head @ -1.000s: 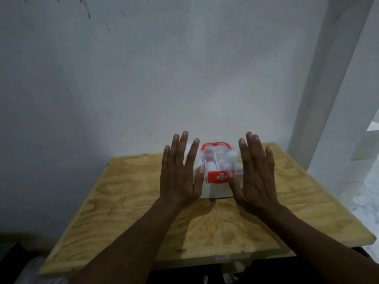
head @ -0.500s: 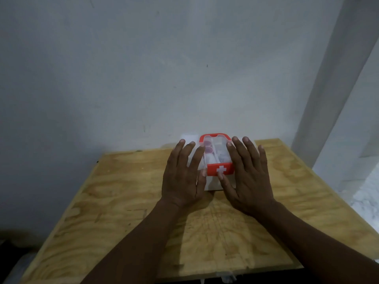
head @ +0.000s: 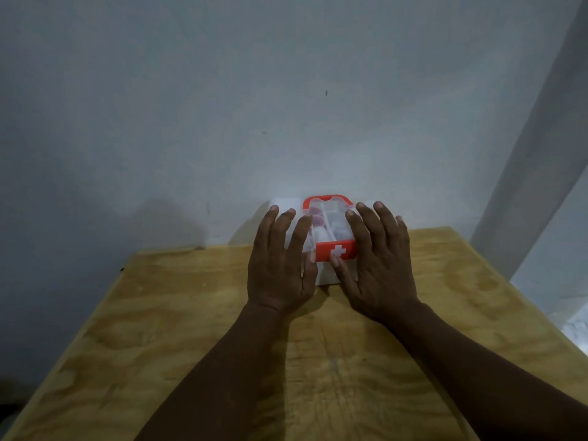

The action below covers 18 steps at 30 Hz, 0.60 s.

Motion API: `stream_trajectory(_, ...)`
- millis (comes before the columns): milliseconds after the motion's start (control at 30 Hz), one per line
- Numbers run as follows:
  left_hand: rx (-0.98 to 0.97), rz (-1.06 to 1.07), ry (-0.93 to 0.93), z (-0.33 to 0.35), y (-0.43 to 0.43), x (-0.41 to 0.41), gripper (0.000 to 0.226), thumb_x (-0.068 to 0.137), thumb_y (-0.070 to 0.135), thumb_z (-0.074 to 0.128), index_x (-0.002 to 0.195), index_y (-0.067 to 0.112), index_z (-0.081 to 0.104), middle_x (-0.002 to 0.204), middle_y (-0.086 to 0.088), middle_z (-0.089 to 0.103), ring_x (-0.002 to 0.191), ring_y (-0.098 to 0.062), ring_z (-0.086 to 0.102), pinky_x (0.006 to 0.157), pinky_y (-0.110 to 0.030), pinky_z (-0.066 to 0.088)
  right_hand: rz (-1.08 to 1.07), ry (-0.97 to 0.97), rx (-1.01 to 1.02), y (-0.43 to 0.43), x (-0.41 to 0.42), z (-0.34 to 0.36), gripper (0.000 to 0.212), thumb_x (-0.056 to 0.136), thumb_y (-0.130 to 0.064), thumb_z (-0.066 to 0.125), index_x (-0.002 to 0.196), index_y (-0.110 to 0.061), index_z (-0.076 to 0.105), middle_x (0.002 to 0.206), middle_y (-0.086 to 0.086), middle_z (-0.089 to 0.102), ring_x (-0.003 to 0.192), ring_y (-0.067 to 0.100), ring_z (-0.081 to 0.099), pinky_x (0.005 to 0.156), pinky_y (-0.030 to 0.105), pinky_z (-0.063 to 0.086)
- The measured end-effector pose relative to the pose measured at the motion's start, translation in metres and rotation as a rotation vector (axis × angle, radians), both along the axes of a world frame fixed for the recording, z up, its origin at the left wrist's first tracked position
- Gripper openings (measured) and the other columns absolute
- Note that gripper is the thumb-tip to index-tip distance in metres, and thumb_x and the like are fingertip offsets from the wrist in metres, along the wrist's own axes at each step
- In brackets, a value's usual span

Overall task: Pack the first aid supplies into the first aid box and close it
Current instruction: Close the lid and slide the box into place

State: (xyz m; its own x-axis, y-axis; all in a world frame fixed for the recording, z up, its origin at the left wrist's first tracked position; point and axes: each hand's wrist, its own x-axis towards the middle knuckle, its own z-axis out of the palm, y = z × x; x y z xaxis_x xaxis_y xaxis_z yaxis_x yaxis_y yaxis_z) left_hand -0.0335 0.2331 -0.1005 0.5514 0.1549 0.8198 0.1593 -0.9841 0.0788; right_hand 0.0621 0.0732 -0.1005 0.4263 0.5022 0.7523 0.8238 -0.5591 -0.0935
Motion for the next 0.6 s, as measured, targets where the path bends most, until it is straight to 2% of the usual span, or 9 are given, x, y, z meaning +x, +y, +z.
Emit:
stream_trajectory(100, 0.011, -0.007, -0.036, -0.004, 0.008, 0.009, 0.058, 0.088, 0.046, 0.052, 0.138, 0.018, 0.042, 0.141, -0.019, 0.056, 0.138, -0.036, 0.041, 0.116, -0.047, 0.03, -0.006, -0.028, 0.025, 0.007, 0.008, -0.005, 0.077, 0.089, -0.057, 0.05, 0.149, -0.017, 0.026, 0.16, 0.01, 0.026, 0.151, 0.031, 0.018, 0.115, 0.061, 0.021)
stream_trajectory(233, 0.015, -0.005, -0.054, -0.006, 0.011, 0.012, 0.059, 0.087, 0.045, 0.054, 0.138, 0.018, 0.043, 0.14, -0.019, 0.057, 0.137, -0.036, 0.042, 0.116, -0.044, 0.027, -0.005, -0.046, 0.024, 0.009, 0.011, -0.006, 0.077, 0.088, -0.058, 0.05, 0.148, -0.017, 0.026, 0.16, 0.009, 0.026, 0.151, 0.032, 0.019, 0.115, 0.061, 0.02)
stream_trajectory(400, -0.018, -0.006, 0.054, 0.003, 0.006, 0.002, 0.06, 0.088, 0.048, 0.051, 0.14, 0.019, 0.041, 0.143, -0.018, 0.053, 0.139, -0.034, 0.038, 0.115, -0.046, 0.03, -0.004, 0.021, -0.035, 0.003, 0.003, 0.001, 0.074, 0.091, -0.058, 0.047, 0.15, -0.018, 0.027, 0.161, 0.008, 0.025, 0.152, 0.029, 0.015, 0.117, 0.06, 0.018)
stream_trajectory(500, -0.049, 0.01, 0.147, 0.01, 0.001, -0.008, 0.061, 0.089, 0.049, 0.05, 0.142, 0.02, 0.04, 0.147, -0.015, 0.051, 0.141, -0.035, 0.041, 0.115, -0.05, 0.035, -0.007, 0.082, -0.118, -0.004, -0.003, 0.008, 0.072, 0.096, -0.059, 0.038, 0.154, -0.019, 0.022, 0.164, 0.006, 0.02, 0.153, 0.027, 0.009, 0.119, 0.059, 0.016)
stream_trajectory(600, -0.098, 0.003, 0.238, 0.02, -0.006, -0.02, 0.06, 0.092, 0.049, 0.051, 0.144, 0.022, 0.042, 0.149, -0.012, 0.051, 0.141, -0.034, 0.044, 0.112, -0.05, 0.04, 0.006, 0.177, -0.199, -0.011, -0.006, 0.018, 0.071, 0.095, -0.064, 0.031, 0.153, -0.024, 0.019, 0.163, 0.004, 0.024, 0.152, 0.027, 0.014, 0.118, 0.058, 0.021)
